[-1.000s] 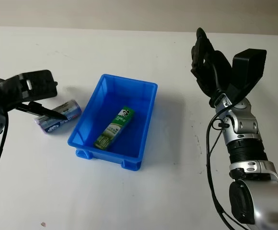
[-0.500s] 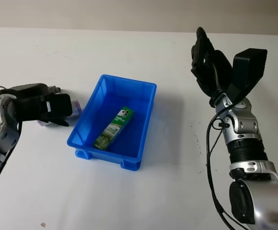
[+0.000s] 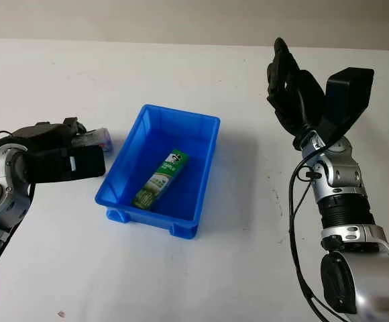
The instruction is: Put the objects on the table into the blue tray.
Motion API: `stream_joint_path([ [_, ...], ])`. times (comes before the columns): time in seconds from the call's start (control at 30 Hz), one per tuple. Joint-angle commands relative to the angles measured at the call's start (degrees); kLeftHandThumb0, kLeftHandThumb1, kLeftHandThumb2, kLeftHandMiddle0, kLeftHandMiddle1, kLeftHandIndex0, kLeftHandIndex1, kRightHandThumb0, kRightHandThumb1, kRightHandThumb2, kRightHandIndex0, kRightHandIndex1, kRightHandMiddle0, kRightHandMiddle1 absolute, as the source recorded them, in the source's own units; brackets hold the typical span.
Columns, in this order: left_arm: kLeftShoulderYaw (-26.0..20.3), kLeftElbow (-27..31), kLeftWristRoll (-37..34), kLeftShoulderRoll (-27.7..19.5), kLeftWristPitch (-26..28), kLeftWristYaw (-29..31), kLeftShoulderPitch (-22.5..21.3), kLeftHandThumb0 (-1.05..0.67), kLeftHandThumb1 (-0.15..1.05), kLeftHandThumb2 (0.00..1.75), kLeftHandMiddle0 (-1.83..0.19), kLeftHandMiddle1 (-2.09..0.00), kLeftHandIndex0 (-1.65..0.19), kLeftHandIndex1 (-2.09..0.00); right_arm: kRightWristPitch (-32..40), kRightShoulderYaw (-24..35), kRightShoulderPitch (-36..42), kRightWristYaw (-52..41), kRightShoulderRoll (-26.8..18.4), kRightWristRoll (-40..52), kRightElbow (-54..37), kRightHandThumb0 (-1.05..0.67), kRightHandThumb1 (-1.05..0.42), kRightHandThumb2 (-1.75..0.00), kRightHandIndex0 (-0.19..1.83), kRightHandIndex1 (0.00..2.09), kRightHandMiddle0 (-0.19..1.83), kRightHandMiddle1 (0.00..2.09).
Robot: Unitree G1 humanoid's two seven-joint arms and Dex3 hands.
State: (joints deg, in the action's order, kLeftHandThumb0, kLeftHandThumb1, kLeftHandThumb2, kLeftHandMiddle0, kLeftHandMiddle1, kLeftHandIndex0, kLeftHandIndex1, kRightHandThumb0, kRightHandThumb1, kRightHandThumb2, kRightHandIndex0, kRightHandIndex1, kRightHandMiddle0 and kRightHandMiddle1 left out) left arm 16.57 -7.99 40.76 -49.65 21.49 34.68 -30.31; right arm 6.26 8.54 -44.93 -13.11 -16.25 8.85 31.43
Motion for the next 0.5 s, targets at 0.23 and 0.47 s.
stream_joint_path([
  [0.23, 0.0, -4.2, -0.8, 3.7, -0.7, -1.7, 3.0, -0.48, 1.05, 0.48, -1.19, -2.09, -0.56, -2.09, -0.4, 0.6, -1.1, -0.3, -0.8, 0.0, 0.0, -0.74, -1.05, -0.77, -0.19, 0.00, -0.19, 0.00],
  [0.47, -2.3, -7.7, -1.5, 2.8, -4.9, -4.7, 0.3, -0.44, 1.05, 0.52, -1.13, -2.09, -0.52, -2.09, -0.3, 0.5, -1.0, -0.3, -0.7, -0.1, -0.1, -0.74, -1.05, -0.77, -0.19, 0.00, -0.19, 0.00],
])
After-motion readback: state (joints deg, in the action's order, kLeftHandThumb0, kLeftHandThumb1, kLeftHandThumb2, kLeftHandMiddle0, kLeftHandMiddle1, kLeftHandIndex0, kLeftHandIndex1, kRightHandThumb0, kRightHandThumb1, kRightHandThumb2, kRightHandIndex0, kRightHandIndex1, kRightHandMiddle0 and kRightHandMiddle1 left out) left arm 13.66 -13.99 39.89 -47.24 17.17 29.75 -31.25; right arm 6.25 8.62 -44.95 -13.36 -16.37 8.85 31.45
